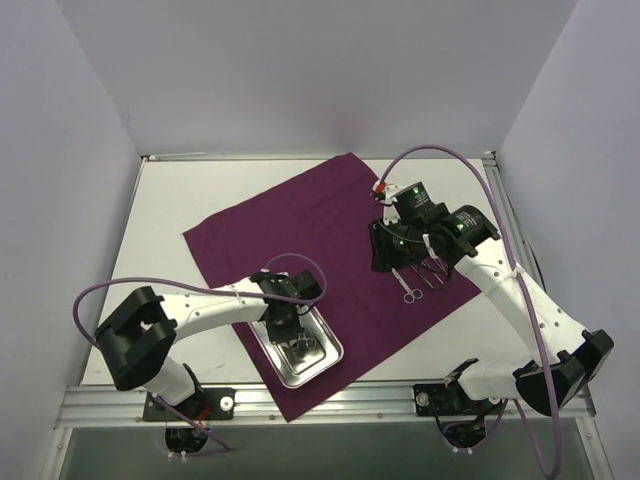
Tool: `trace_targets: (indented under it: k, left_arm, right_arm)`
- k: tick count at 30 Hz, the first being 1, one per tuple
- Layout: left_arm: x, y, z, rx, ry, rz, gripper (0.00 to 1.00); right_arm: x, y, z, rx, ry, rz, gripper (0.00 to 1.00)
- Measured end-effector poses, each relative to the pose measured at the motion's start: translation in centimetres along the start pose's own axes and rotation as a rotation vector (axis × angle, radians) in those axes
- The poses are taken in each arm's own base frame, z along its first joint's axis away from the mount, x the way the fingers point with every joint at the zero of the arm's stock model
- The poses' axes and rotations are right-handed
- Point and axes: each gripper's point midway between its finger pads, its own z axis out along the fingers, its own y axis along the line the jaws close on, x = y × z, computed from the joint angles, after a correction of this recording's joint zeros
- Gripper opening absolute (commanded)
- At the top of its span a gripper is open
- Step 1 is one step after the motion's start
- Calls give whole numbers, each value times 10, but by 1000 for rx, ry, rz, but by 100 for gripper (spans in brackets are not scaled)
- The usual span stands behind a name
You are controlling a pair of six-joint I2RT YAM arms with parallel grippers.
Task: Open and lay out the surgical kit
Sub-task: Pick up the medical item from the container.
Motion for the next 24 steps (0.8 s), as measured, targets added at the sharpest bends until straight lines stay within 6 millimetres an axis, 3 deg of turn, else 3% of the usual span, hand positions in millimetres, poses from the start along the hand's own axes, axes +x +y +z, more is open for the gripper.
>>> trace_targets:
  k: [6, 12, 17, 21, 24]
  left_arm:
    - [-11, 7, -36, 32, -56, 7, 2]
    - [-12, 14, -45, 30, -68, 15, 2]
    - [-13, 19, -59, 50, -84, 16, 2]
    - [-24, 10, -92, 134, -133, 7, 2]
    - [-35, -4, -122, 224, -178, -2, 2]
  right_arm:
    - [-10, 20, 11, -108, -12, 3, 34]
    - [-8, 29, 22, -155, 8, 22, 33]
    - [-13, 47, 22, -261, -8, 19, 43]
    - [-14, 71, 22, -408, -11, 8, 54]
    - [-17, 84, 19, -485, -20, 19, 56]
